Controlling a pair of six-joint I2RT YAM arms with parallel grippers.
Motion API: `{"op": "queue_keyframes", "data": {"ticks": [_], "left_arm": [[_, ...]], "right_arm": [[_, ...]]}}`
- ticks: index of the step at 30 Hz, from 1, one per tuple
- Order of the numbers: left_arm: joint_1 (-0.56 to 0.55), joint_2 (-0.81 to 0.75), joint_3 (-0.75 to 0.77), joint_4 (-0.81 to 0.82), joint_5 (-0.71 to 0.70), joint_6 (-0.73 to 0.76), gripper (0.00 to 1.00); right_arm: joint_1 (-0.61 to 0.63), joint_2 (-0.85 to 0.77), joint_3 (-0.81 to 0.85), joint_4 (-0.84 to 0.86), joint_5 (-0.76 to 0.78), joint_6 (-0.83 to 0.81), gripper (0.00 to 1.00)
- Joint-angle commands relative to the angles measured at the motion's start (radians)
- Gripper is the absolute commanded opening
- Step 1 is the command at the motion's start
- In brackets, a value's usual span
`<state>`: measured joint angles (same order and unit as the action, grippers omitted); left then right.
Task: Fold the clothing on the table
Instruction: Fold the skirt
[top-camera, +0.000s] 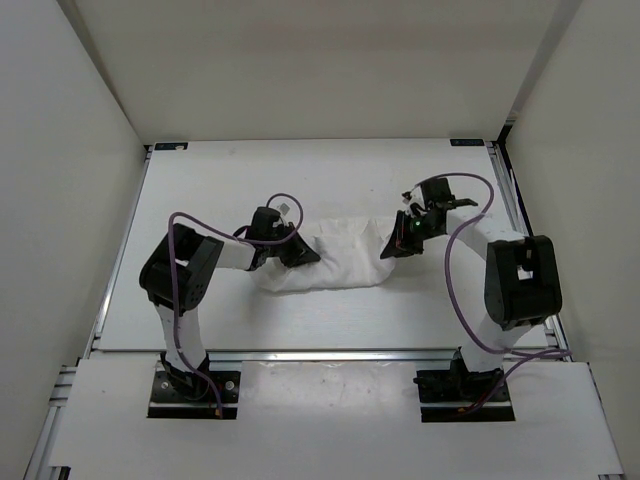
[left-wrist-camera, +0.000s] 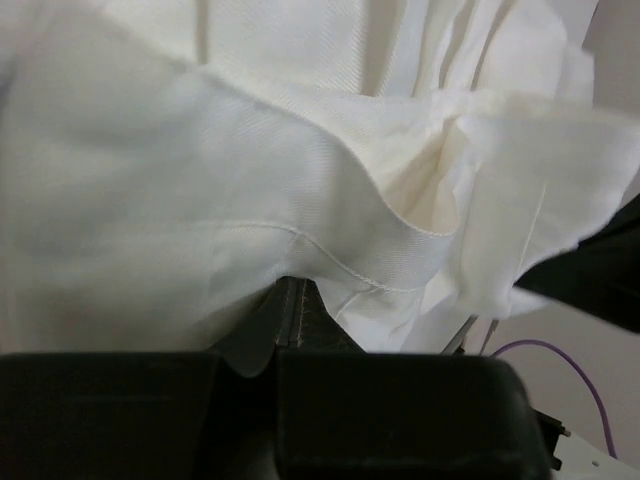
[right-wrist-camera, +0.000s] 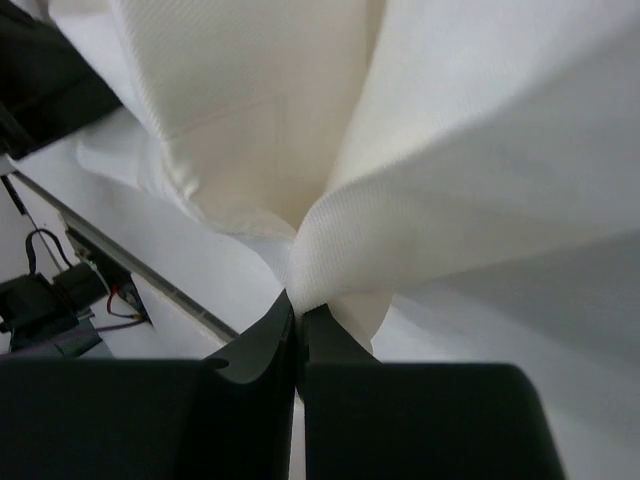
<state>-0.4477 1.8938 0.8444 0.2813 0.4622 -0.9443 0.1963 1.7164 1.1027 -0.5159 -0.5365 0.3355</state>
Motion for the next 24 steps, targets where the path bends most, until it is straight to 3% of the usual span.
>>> {"op": "queue_keyframes", "data": {"ticks": [1, 7, 15, 20, 24], "left_arm": [[-0.017, 0.01, 0.019, -0.042, -0.071, 0.039, 0.0], [0.026, -0.061, -0.04, -0.126, -0.138, 0.111, 0.0], [0.044, -0.108, -0.079, -0.137, -0.14, 0.121, 0.0], [0.033, -0.114, -0.071, -0.14, -0.135, 0.124, 0.0], [0.038, -0.114, -0.064, -0.137, -0.129, 0.122, 0.0]], "right_arm": [[0.012, -0.08, -0.075, -0.029, -0.02, 0.023, 0.0], [-0.026, -0.138, -0.168, 0.007, -0.016, 0.049, 0.0], [-0.014, -0.129, -0.097, 0.065, 0.021, 0.103, 0.0], [0.086, -0.049, 0.11, 0.103, -0.066, 0.056, 0.0], [0.227, 0.162, 0.339, -0.042, -0.141, -0.042, 0.0]]}}
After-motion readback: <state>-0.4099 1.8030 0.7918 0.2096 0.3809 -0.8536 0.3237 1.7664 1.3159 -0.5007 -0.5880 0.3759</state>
